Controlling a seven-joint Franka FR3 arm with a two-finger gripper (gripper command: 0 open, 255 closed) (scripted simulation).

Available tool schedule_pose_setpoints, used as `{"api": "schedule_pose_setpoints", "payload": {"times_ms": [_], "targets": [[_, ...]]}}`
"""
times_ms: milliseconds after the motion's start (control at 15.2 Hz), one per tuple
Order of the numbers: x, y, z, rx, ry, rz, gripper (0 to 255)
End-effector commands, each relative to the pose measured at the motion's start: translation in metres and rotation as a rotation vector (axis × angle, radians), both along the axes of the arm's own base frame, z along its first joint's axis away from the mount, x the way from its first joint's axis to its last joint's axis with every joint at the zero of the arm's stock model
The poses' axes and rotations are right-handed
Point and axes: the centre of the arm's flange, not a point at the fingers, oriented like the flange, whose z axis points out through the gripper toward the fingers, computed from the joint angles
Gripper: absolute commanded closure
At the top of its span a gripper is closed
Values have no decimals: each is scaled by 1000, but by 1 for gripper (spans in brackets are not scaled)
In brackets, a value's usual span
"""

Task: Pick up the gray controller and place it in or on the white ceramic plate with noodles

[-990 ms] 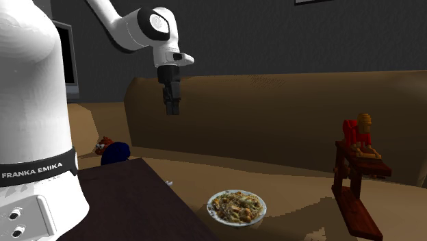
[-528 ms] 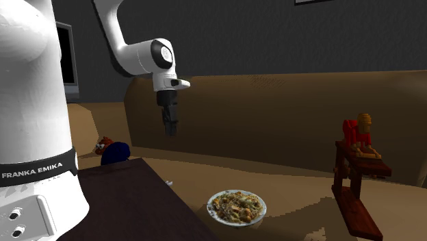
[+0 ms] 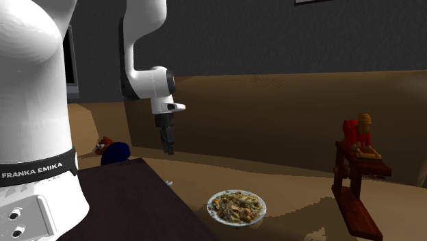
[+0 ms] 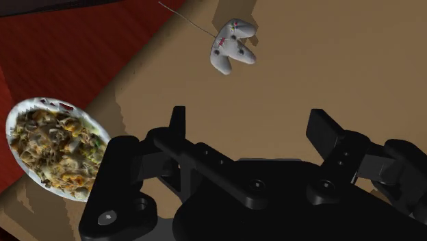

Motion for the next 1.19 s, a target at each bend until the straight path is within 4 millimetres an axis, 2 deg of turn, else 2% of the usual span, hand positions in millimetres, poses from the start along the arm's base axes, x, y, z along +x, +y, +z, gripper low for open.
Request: {"api": "schedule_pose_setpoints", "payload": {"times_ms": [0,396,858,924,1122], "targets": [[0,1,-15,-4,-1,0,0],[0,-6,-43,-4,-1,0,0],[0,-6,-43,-4,-1,0,0],[0,-6,-43,-4,-1,0,255],[0,-6,-43,-4,-1,0,255]]}}
